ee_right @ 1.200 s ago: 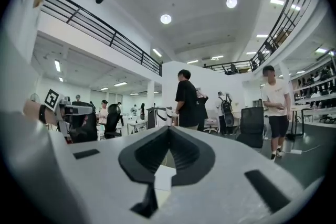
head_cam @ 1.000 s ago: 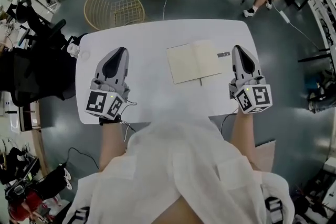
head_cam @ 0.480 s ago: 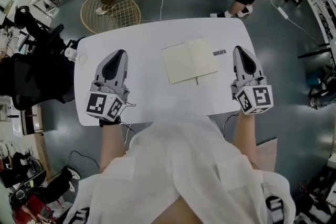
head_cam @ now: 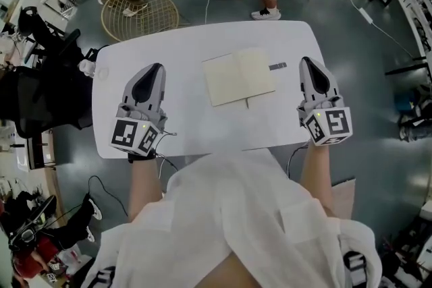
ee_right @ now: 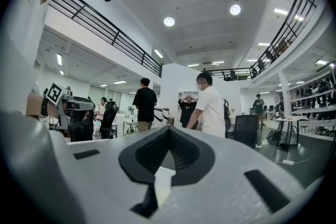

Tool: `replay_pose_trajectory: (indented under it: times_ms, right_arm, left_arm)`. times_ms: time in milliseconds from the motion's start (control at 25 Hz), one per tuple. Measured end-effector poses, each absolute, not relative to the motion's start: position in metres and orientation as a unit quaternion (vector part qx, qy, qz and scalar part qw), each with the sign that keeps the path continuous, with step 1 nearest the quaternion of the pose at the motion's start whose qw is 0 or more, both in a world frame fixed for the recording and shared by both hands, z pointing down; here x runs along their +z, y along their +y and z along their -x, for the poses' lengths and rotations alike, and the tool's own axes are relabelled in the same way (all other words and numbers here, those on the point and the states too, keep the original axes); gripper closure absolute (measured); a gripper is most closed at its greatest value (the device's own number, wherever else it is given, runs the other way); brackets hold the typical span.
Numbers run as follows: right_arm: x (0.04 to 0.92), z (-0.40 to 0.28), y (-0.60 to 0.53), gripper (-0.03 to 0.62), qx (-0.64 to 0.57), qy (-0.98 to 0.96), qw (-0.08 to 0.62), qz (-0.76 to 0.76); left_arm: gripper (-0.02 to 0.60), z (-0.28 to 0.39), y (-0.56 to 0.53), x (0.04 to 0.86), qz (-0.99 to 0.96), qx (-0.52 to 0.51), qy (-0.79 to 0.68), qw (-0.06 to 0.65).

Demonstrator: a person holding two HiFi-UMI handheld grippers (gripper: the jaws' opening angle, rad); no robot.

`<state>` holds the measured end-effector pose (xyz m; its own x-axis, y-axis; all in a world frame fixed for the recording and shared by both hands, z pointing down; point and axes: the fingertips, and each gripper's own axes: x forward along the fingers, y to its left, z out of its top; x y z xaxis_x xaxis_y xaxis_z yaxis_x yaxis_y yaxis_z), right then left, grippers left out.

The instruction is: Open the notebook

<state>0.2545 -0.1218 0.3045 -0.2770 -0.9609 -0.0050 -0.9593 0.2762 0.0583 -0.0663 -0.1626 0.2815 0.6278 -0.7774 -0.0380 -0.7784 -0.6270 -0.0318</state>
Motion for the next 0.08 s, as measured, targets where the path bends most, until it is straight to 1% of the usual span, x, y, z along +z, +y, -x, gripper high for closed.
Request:
replay_pose_trajectory:
  times_ms: [80]
  right_arm:
    - [0.3059, -0.2603, -0.1196, 0.592, -0.026, -0.800, 0.016, -0.599]
  left_arm:
    - [0.563, 0.0585, -0.1592, 0.2822, 0.902, 0.009, 0.430, 0.023]
